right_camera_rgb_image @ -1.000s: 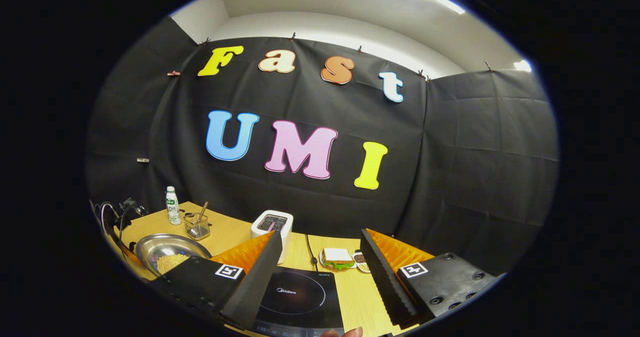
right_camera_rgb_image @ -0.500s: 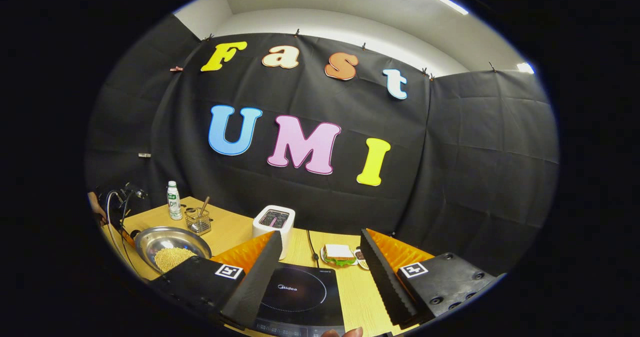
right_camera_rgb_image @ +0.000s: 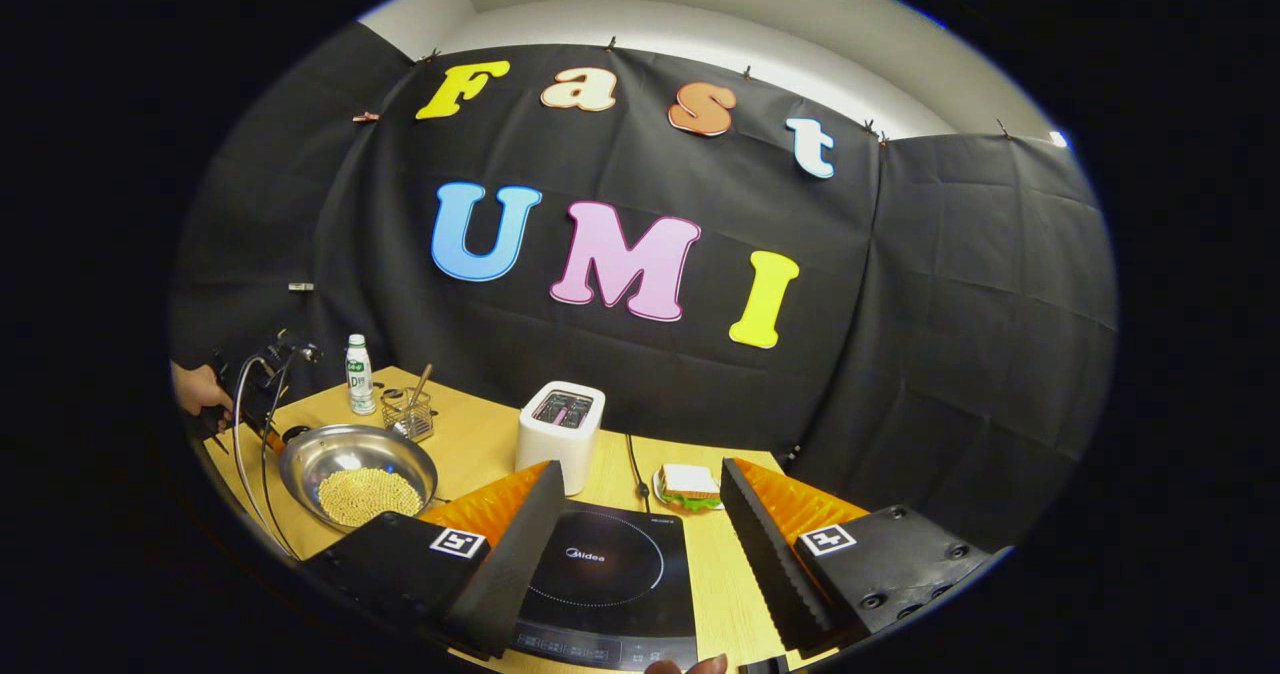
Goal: First push the handle of the pot to place it horizontally, then grasp the pot with both hands and set it on the induction cooktop.
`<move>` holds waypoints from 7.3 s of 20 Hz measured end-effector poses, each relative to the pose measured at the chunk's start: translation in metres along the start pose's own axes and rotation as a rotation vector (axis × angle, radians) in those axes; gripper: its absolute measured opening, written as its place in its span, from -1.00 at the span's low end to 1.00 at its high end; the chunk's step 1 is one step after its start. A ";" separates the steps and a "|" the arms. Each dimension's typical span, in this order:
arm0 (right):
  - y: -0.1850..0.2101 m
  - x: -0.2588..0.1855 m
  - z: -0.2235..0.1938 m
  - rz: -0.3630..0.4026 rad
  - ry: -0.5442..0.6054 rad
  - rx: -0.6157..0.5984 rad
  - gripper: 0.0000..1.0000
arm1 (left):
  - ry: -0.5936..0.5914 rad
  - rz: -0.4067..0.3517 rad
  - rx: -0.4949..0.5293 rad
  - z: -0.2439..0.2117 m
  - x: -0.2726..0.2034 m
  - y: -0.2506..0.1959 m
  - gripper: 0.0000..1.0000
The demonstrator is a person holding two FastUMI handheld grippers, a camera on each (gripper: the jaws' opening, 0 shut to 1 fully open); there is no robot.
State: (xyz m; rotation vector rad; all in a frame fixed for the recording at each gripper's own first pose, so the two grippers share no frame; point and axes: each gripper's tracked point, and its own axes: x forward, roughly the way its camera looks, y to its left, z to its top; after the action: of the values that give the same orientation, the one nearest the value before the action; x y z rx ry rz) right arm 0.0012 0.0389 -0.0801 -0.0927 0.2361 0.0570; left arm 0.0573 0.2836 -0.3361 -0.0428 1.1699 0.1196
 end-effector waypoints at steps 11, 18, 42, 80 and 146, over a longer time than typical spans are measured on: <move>0.071 0.036 -0.009 0.168 0.067 0.013 0.96 | -0.358 -0.013 -0.095 0.018 -0.059 0.023 -0.89; 0.144 0.080 -0.051 0.278 0.227 0.109 0.96 | -0.436 -0.109 -0.103 0.051 -0.050 0.010 0.56; 0.271 0.144 -0.218 0.318 0.743 0.213 0.43 | -0.295 -0.189 -0.076 0.056 0.025 -0.014 0.39; -0.021 0.101 -0.187 0.139 0.782 0.260 -0.13 | -0.293 -0.301 0.096 0.081 -0.085 -0.284 0.10; -0.144 0.058 -0.024 -0.138 0.188 0.310 0.97 | -0.872 -0.331 0.134 0.157 -0.273 -0.323 0.91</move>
State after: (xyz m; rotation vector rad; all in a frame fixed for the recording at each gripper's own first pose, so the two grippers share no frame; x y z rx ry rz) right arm 0.0613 -0.1042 -0.1048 0.1948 0.4224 -0.1260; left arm 0.1331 -0.0412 -0.0331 -0.0581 0.2872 -0.2204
